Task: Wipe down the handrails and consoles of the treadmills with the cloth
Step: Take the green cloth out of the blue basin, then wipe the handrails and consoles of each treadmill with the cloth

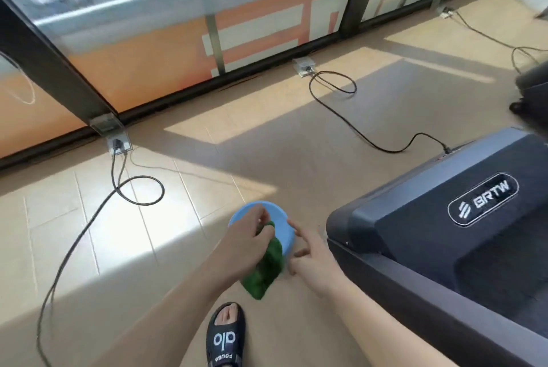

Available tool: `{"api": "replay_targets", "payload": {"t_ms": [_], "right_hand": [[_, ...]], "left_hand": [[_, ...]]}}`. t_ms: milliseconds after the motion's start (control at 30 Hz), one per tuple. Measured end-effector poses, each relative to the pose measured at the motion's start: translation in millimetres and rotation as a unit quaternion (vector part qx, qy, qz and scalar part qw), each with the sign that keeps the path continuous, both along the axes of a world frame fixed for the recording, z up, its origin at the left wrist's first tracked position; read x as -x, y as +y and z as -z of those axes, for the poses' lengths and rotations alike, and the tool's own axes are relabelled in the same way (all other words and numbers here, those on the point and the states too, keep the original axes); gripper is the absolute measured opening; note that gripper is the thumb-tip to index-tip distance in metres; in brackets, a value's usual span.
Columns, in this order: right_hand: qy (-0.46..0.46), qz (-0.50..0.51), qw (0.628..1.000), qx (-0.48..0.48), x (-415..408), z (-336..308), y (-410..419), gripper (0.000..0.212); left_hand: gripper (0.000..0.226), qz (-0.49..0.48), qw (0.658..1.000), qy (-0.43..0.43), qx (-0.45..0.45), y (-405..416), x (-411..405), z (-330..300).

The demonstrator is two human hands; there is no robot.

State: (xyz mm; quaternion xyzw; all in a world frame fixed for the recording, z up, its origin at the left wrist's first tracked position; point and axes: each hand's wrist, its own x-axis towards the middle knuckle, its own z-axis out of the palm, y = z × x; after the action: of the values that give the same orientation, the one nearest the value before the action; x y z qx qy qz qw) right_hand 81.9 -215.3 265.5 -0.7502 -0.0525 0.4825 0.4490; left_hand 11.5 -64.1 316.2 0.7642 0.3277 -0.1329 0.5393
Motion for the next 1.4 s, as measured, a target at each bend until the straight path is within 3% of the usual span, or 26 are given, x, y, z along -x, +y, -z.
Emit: {"api": "replay_targets", "payload": {"t_ms": [100, 200, 300, 400, 500, 567, 667, 800, 900, 1033, 1133, 1233, 1400], "right_hand": [[-0.008, 0.046, 0.998, -0.041, -6.5, -106.4, -10.8, 0.072], [-0.035, 0.033, 0.994, -0.096, 2.0, -222.6, -34.0, 0.056], [-0.055, 0.005, 0.992, -0.118, 14.1, -319.1, -59.7, 0.056], [-0.095, -0.003, 0.987, -0.127, 24.0, -391.2, -84.9, 0.052], [-0.147, 0.026, 0.982, -0.114, 34.7, -445.3, -109.7, 0.034], [-0.196, 0.042, 0.974, -0.108, 40.3, -466.2, -120.3, 0.035], [-0.259, 0.117, 0.954, -0.091, 58.9, -501.3, -151.6, 0.018], [-0.317, 0.191, 0.928, -0.045, 87.1, -543.5, -208.8, 0.008], [-0.368, 0.231, 0.900, -0.018, 116.4, -579.9, -254.4, 0.005], [-0.417, 0.284, 0.863, 0.013, 158.3, -629.8, -306.3, 0.029], [-0.437, 0.295, 0.849, 0.046, 196.0, -660.4, -349.0, 0.030], [-0.443, 0.328, 0.831, 0.078, 222.7, -681.0, -397.3, 0.032], [-0.468, 0.439, 0.762, 0.087, 235.7, -708.4, -485.4, 0.034]], "left_hand": [[0.008, 0.083, 0.995, -0.041, -0.035, -23.7, 2.7, -117.5], [0.008, 0.154, 0.981, -0.088, -0.075, -49.1, 10.9, -236.2], [0.016, 0.198, 0.968, -0.123, -0.095, -66.5, 14.4, -340.7], [0.026, 0.262, 0.944, -0.153, -0.128, -78.3, 10.5, -426.3], [0.033, 0.314, 0.925, -0.181, -0.118, -92.3, 5.8, -490.2], [0.032, 0.334, 0.914, -0.197, -0.118, -100.0, 2.9, -514.4], [0.027, 0.376, 0.889, -0.236, -0.110, -122.4, 5.1, -546.4], [0.016, 0.423, 0.847, -0.259, -0.190, -161.2, 11.1, -575.0], [0.020, 0.485, 0.807, -0.258, -0.216, -197.0, 17.8, -601.0], [0.038, 0.584, 0.749, -0.236, -0.204, -247.3, 31.0, -641.1], [0.034, 0.630, 0.715, -0.237, -0.187, -292.7, 46.6, -661.7], [0.019, 0.616, 0.701, -0.307, -0.186, -339.9, 56.7, -669.1], [0.013, 0.521, 0.696, -0.464, -0.168, -425.6, 74.1, -677.0]]}}
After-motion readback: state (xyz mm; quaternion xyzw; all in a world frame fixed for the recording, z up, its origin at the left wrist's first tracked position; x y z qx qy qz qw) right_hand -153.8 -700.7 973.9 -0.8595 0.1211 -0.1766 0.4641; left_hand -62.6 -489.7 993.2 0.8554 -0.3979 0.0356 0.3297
